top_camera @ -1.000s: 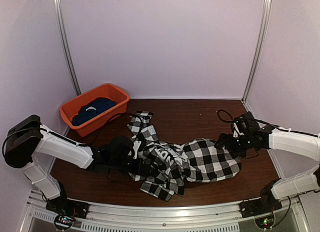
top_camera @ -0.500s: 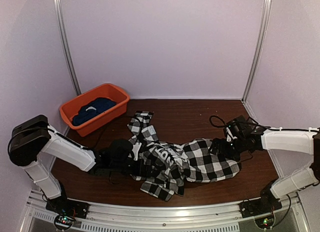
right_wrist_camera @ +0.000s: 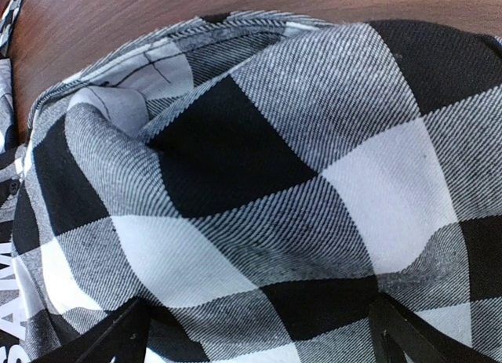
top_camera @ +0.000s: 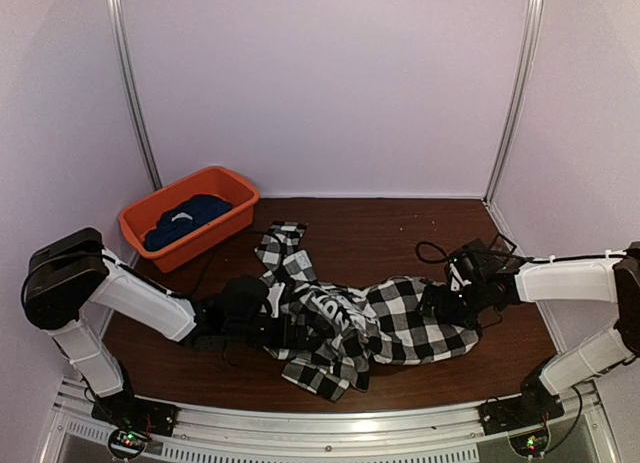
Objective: Pin the brooch onto the clothing
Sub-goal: Smooth out the clothing with brooches at the center of the board.
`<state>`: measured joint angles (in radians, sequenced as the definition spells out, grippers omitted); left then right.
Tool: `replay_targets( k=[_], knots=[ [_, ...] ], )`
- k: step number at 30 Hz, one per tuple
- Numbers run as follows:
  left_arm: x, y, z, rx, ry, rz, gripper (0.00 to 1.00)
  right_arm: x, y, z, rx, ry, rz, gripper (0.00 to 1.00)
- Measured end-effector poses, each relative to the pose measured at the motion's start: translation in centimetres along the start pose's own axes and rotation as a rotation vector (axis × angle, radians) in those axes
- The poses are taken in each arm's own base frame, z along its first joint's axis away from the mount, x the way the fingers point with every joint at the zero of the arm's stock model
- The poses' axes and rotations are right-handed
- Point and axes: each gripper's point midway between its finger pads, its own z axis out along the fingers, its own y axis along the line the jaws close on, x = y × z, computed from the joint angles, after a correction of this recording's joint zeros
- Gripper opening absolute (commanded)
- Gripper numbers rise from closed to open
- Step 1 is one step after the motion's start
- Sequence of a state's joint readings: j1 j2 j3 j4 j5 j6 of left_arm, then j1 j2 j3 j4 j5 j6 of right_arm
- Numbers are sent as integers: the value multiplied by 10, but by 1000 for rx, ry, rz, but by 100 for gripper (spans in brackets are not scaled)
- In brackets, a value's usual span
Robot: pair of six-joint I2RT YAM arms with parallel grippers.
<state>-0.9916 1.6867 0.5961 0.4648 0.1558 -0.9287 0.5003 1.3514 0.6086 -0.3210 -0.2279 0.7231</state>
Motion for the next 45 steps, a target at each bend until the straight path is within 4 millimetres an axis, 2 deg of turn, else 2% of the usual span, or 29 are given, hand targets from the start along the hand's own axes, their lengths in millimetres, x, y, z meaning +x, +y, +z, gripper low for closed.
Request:
replay_targets(
  k=[8,14,21,36,45],
  knots=[
    [2,15,-15,-78,34,-16,98,-7,5,5,-17,-22,3,100],
    [2,40,-37,-174,57,-24,98,-11,8,8,-27,-38,2,100],
    [-3,63,-54,-249,57,-22,98,-12,8,8,-25,-41,4,100],
    [-2,69,-60,-277,65,10,98,-12,6,7,-10,-44,3,100],
    [-2,70,-60,-279,65,13,98,-5,-5,-2,41,-26,12,100]
  ],
)
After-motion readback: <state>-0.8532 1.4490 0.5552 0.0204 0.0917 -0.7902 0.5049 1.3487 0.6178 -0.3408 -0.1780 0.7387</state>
